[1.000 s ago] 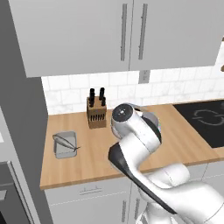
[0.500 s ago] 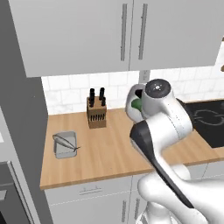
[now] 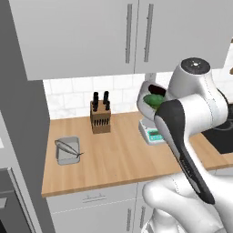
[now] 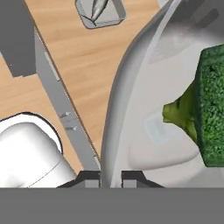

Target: Take the meat container that has the fish and place it on the second highest rack of the freezer. Then take the vegetable container that has the broccoli and avocado and place it on the highest rack of the freezer.

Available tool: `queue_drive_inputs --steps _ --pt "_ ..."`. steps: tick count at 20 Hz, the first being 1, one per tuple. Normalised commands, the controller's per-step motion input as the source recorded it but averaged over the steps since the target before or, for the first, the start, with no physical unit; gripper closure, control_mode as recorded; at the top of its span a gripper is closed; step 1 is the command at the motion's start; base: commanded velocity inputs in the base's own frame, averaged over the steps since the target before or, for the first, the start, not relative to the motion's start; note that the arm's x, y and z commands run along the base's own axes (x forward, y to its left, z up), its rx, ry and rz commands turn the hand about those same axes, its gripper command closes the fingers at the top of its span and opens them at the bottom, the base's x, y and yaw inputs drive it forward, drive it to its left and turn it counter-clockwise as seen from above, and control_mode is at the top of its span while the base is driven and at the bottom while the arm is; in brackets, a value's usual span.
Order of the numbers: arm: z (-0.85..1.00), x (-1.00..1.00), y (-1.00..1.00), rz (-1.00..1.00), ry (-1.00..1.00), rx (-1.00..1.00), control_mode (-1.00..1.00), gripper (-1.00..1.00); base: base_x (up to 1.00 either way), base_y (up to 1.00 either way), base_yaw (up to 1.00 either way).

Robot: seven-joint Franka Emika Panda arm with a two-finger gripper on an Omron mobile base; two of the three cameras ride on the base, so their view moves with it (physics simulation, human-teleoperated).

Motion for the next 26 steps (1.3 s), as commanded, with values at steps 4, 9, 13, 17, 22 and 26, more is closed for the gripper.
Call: queue_drive_inputs --steps 4,9,13,17,22,26 --pt "0.0 0.0 0.0 0.0 0.0 0.0 1.0 1.0 -0.91 0.01 0.02" --pt "0.0 0.0 0.0 0.0 0.0 0.0 1.0 1.0 -1.0 0.19 0.34" --pt "0.0 0.0 0.0 0.0 0.0 0.0 1.0 1.0 -0.94 0.64 0.59" --pt "0.0 0.0 0.0 0.0 0.0 0.0 1.0 1.0 -0.54 0.99 0.59" --pt "0.0 0.0 0.0 0.0 0.0 0.0 1.0 1.0 0.0 1.0 0.5" --pt "0.0 0.0 0.0 0.0 0.0 0.0 1.0 1.0 0.24 1.0 0.34"
